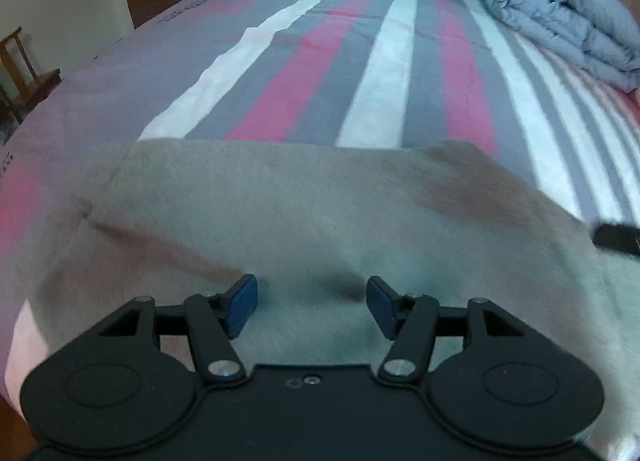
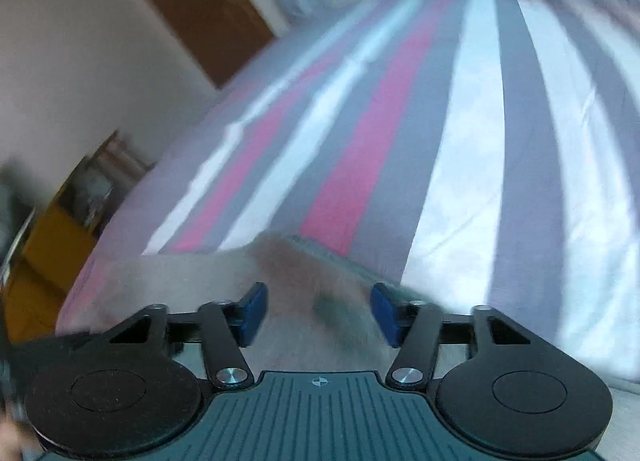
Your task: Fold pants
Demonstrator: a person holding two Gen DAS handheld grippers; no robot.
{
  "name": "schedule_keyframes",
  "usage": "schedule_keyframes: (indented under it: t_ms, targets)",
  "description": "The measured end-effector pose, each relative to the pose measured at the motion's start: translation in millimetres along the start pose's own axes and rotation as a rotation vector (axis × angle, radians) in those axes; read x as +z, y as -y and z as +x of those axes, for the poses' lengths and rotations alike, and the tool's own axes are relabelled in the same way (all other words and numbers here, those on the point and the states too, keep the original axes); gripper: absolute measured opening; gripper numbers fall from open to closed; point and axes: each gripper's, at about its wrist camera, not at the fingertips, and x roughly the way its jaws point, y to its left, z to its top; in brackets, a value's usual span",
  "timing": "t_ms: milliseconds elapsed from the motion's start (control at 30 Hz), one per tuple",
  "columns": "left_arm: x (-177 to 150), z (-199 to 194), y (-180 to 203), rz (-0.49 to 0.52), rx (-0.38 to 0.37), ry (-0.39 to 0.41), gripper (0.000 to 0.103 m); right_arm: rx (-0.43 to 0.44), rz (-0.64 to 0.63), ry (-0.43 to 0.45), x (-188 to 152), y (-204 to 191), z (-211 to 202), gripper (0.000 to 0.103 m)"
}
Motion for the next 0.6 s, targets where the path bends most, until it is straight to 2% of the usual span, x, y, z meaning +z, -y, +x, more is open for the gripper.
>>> schedule_keyframes:
  t_ms: [100, 200, 267, 333, 367, 400, 467, 600]
  targets:
    - [-21, -16, 21, 0.041, -0.037, 0.006, 0.052, -0.107, 0.003, 0.029, -38, 14, -52, 0.078]
    - [-44, -17, 41, 0.078, -0.053, -0.016, 0.052, -0.271, 0.138, 0.036, -87, 58, -112, 0.077]
    - [-57, -18, 52, 0.113, -0.03, 0.006, 0.053, -0.363, 0.259, 0.044, -118, 91, -151, 0.076]
    - [-64, -19, 59, 0.133, -0.019, 0.007, 0.053, -0.428, 0.381, 0.072, -149, 124, -195, 0.047]
    - [-66, -20, 62, 0.134, -0.01, 0.009, 0.053, -0.461, 0.432, 0.091, -162, 137, -217, 0.029]
    - [-67, -21, 63, 0.133, -0.007, 0.008, 0.053, -0.489, 0.483, 0.119, -172, 148, -238, 0.023]
    - [-67, -24, 67, 0.137, -0.007, 0.005, 0.053, -0.533, 0.561, 0.166, -188, 170, -276, 0.023]
    - [-70, -32, 78, 0.15, -0.019, 0.006, 0.053, -0.59, 0.673, 0.197, -204, 190, -306, 0.02]
